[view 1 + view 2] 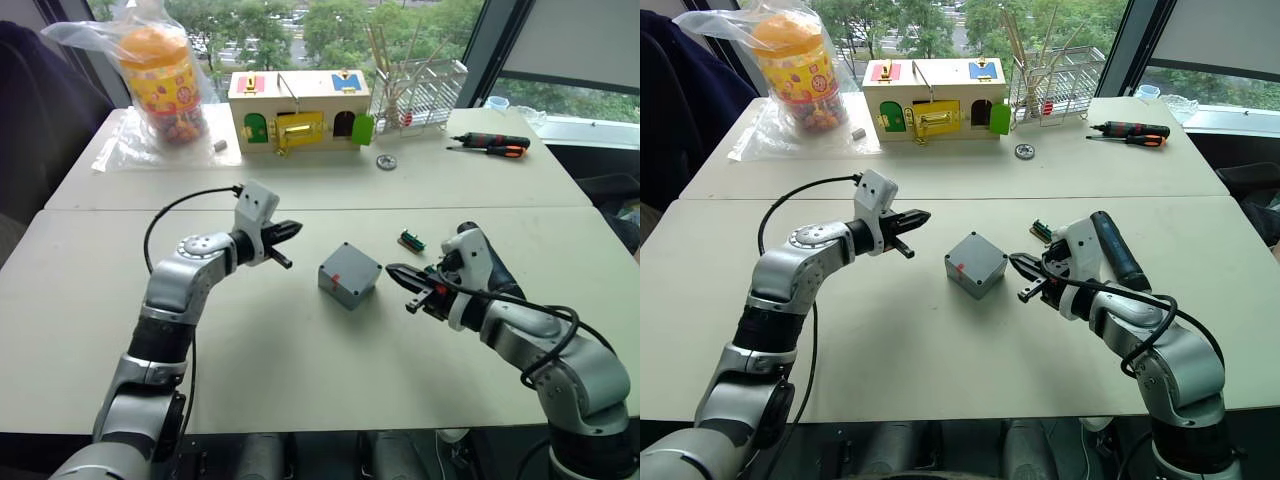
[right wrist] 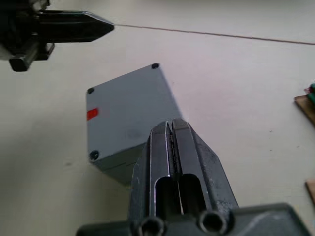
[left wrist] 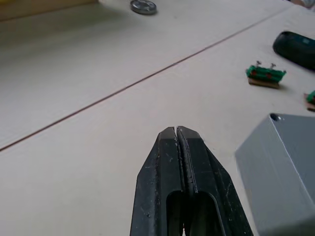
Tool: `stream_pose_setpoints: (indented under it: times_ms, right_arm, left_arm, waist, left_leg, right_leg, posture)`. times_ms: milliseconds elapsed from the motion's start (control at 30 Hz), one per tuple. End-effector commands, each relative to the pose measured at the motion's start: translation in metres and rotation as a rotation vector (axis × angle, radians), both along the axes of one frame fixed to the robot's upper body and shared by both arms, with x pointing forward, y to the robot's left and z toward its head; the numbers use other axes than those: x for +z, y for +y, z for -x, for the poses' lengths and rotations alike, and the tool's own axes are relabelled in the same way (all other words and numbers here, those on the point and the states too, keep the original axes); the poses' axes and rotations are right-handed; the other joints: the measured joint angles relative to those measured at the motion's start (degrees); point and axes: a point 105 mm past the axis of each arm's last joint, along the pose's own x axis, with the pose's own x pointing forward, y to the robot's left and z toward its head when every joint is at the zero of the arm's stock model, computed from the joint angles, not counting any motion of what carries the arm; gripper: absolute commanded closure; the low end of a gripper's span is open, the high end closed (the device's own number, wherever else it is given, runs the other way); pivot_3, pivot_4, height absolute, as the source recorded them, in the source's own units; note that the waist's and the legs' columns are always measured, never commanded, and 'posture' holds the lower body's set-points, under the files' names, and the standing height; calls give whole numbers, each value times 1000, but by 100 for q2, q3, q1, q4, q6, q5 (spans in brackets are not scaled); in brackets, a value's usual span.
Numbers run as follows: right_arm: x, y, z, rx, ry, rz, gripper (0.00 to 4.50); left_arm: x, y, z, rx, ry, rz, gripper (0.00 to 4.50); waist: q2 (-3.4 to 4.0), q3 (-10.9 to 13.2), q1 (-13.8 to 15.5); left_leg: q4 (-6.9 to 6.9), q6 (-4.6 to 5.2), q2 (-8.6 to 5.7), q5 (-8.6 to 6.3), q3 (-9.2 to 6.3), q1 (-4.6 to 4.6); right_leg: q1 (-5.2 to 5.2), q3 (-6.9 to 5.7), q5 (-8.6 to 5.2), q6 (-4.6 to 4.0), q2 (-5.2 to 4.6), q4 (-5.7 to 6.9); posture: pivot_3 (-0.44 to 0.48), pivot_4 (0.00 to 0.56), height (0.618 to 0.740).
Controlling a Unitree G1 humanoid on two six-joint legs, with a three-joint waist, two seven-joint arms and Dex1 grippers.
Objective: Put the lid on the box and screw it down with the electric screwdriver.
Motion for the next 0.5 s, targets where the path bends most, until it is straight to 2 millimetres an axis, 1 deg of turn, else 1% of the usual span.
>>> stream_pose_setpoints:
  times_ms: [33, 133, 233, 333, 400, 500]
  right_arm:
    - [-7, 9, 6, 44, 47, 34, 4481]
    - [-23, 13, 10, 71, 103, 87, 4481]
    - [-31, 18, 10, 75, 118, 100, 4481]
    - [-32, 21, 3, 58, 103, 97, 4481]
    - [-29, 21, -4, 42, 76, 85, 4481]
    - [-27, 21, -8, 42, 50, 89, 4481]
  left_arm:
    - [-2, -8, 9, -59, 21, 28, 4500]
    - [-12, -16, 23, -130, 56, 2, 4500]
    - [-15, -21, 41, -209, 71, -7, 4500]
    - [-19, -25, 52, -254, 94, -7, 4500]
    - [-21, -27, 60, -288, 108, -10, 4500]
    - [-22, -31, 69, -334, 118, -8, 4500]
  waist:
    - [0, 0, 5]
    - [0, 0, 8]
    - [0, 0, 1]
    - [0, 0, 9]
    - [0, 0, 6]
    - [0, 0, 8]
  left_leg:
    - [0, 0, 9, 0, 0, -1]
    - [-1, 0, 10, 0, -1, -4]
    - [0, 0, 10, 0, 0, -5]
    - [6, 0, 12, 0, -1, -5]
    - [7, 0, 13, 0, -1, -4]
    - [6, 0, 13, 0, -1, -5]
  right_leg:
    - [0, 1, 0, 0, -1, 0]
    - [-2, 0, 0, 0, -1, 0]
    - [-3, 0, 0, 0, -3, 0]
    - [-4, 0, 0, 0, -3, -2]
    - [-4, 1, 0, 0, -3, -2]
    - [-5, 1, 0, 0, -3, -2]
  posture:
    - [0, 150, 711]
    - [0, 150, 711]
    - [0, 150, 711]
    - [0, 150, 711]
    - [0, 150, 711]
    - [0, 150, 711]
